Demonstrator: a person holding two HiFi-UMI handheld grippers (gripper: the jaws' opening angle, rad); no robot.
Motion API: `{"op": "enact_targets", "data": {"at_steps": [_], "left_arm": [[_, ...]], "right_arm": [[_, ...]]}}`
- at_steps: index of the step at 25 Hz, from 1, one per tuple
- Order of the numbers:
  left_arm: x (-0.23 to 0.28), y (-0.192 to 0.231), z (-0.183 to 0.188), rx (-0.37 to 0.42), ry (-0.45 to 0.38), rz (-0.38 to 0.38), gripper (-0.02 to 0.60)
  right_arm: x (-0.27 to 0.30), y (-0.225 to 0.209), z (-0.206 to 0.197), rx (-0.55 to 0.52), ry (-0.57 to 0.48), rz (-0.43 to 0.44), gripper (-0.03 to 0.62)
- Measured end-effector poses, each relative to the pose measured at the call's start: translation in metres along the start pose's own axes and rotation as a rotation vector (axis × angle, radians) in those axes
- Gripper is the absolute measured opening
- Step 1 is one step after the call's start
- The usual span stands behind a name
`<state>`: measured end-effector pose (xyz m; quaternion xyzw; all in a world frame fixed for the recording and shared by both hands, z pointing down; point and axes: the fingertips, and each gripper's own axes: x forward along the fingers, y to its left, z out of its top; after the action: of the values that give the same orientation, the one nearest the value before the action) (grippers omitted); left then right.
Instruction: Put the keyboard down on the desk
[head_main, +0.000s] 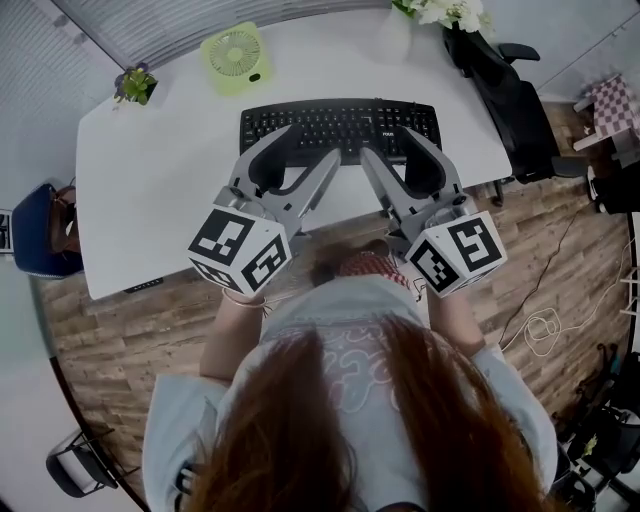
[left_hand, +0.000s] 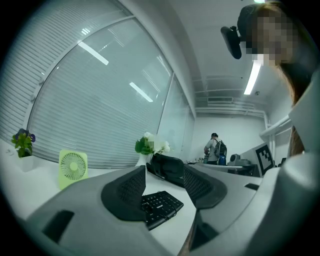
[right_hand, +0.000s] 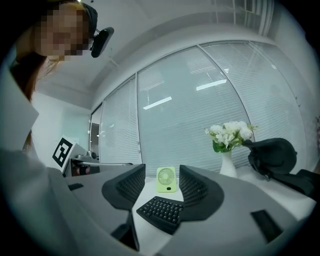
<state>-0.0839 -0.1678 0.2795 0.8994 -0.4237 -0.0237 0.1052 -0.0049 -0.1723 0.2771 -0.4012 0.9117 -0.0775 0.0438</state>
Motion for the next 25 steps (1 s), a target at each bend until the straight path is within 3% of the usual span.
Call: {"op": "enact_targets", "data": {"at_steps": [13, 20, 25], "left_arm": [[-0.002, -0.008, 0.005, 0.038, -0.043, -0.002, 0.076], [0.000, -0.006, -0.004, 0.016, -0.029, -0.011, 0.031], [0.000, -0.009, -0.001, 0.029, -0.039, -0.029, 0.015]], "right_arm": [[-0.003, 0.004, 0.009, -0.074, -0.030, -0.039, 0.084], [0.000, 0.006, 0.004, -0.059, -0.025, -0.026, 0.005], [0.003, 0.011, 0.002, -0.106, -0.018, -0.009, 0.005]]}}
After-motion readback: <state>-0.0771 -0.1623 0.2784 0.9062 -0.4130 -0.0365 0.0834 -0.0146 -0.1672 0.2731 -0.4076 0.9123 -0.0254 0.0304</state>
